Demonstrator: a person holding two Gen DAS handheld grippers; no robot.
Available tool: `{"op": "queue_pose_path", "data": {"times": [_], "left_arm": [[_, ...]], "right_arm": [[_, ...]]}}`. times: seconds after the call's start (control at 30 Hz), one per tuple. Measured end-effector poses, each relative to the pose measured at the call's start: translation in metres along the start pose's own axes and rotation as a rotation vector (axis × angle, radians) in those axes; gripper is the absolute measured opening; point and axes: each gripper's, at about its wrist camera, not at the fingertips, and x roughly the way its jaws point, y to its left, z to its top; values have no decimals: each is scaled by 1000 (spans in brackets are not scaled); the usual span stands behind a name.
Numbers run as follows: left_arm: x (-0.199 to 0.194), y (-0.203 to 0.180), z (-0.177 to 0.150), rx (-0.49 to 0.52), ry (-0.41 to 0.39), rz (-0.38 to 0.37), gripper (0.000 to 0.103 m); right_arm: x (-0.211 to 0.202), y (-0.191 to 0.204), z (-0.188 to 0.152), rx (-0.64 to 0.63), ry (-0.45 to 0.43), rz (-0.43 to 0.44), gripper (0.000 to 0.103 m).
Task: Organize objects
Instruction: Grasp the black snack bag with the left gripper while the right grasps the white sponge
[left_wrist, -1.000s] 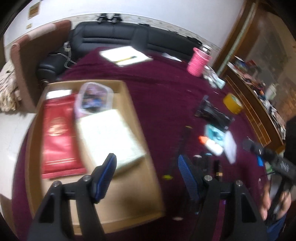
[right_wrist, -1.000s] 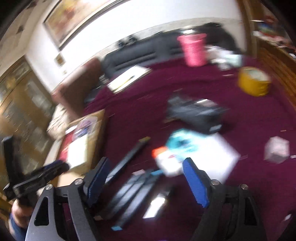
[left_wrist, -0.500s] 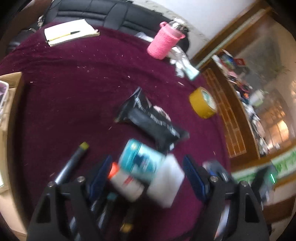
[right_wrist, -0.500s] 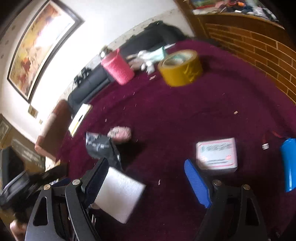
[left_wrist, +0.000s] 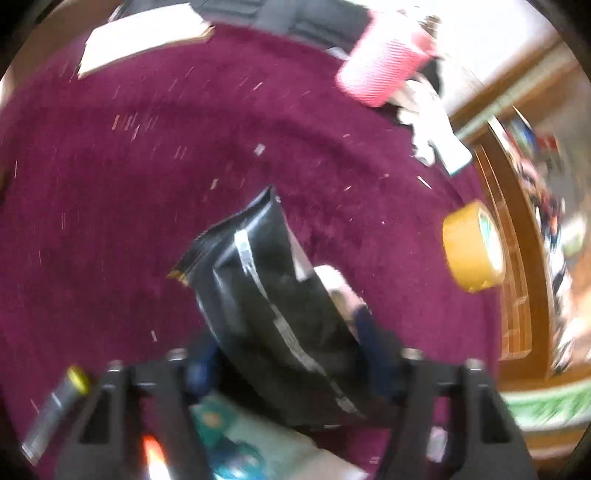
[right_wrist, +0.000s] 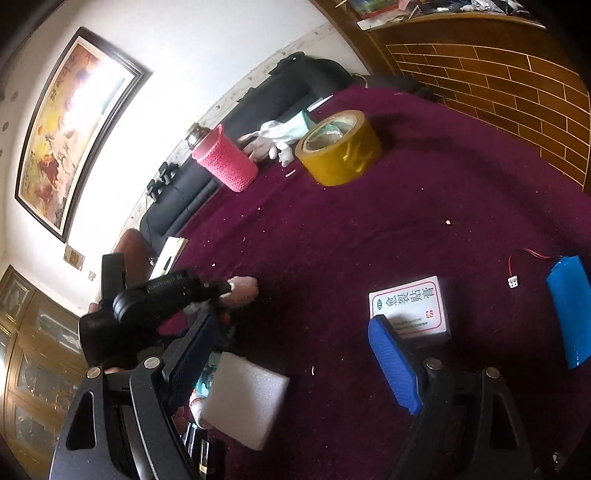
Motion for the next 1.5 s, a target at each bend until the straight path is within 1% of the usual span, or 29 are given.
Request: {"op": "queue_pose_path", "data": {"times": [0.03, 0.07, 0.17, 0.27, 0.33, 0.4, 0.47, 0.5, 0.6, 0.67, 0.7, 0.8, 0.87, 0.9, 0.93, 1.03, 1.1, 1.13, 1.17, 1.2, 1.27, 1.37, 1.43, 1.47, 1.5], "left_arm": [[0, 2, 0, 11, 14, -27, 49], [-1, 5, -1, 15, 24, -50, 47], [-12, 17, -4, 59, 1, -66, 44], [-26, 36, -10, 58, 0, -136, 39], [-37, 41, -15, 68, -11, -162, 37], [-51, 44, -20, 83, -30, -183, 35], [-66, 50, -30, 97, -54, -195, 35], [-69, 51, -33, 103, -66, -203, 35], [-84, 58, -43, 112, -98, -258, 35], [-99, 69, -53, 114, -138, -287, 35], [-109, 77, -60, 115, -165, -315, 35], [-132, 90, -72, 148, -262, -330, 35], [-144, 98, -79, 168, -314, -355, 35], [-146, 99, -80, 174, -330, -359, 35], [-150, 102, -82, 185, -360, -359, 35], [-153, 106, -87, 220, -437, -343, 35], [-151, 106, -89, 251, -457, -328, 35], [-150, 105, -90, 267, -458, -318, 35], [-148, 104, -90, 281, -455, -309, 35], [-148, 105, -94, 292, -451, -304, 35], [-147, 103, -95, 312, -450, -291, 35], [-147, 104, -98, 316, -448, -295, 35], [-146, 105, -100, 313, -446, -298, 35], [-146, 107, -99, 311, -446, -299, 35], [-146, 107, -99, 309, -445, -304, 35]], "right_arm": [[2, 1, -1, -5, 11, 5, 88], [4, 4, -1, -16, 22, 6, 88], [8, 6, -4, -32, 41, 12, 88], [16, 9, -7, -45, 85, 18, 89], [24, 14, -13, -69, 134, 20, 91], [33, 22, -19, -108, 182, 23, 91], [39, 29, -25, -154, 212, 19, 91], [44, 36, -30, -194, 233, 10, 91], [52, 45, -43, -249, 274, -8, 91], [55, 54, -52, -303, 287, -21, 91], [56, 57, -55, -326, 289, -31, 91], [57, 72, -69, -448, 284, -106, 91], [61, 81, -81, -523, 287, -148, 92], [64, 82, -84, -541, 291, -159, 93], [65, 84, -86, -556, 277, -168, 95], [68, 84, -88, -584, 249, -162, 96], [66, 83, -89, -586, 234, -159, 95], [65, 82, -88, -586, 227, -153, 92], [66, 83, -88, -586, 222, -152, 82], [65, 84, -88, -592, 214, -156, 77], [65, 85, -88, -581, 228, -112, 59], [62, 85, -88, -575, 237, -64, 46], [62, 84, -86, -550, 253, -30, 40], [62, 84, -86, -542, 258, -10, 34], [61, 83, -84, -528, 258, 13, 32]]}}
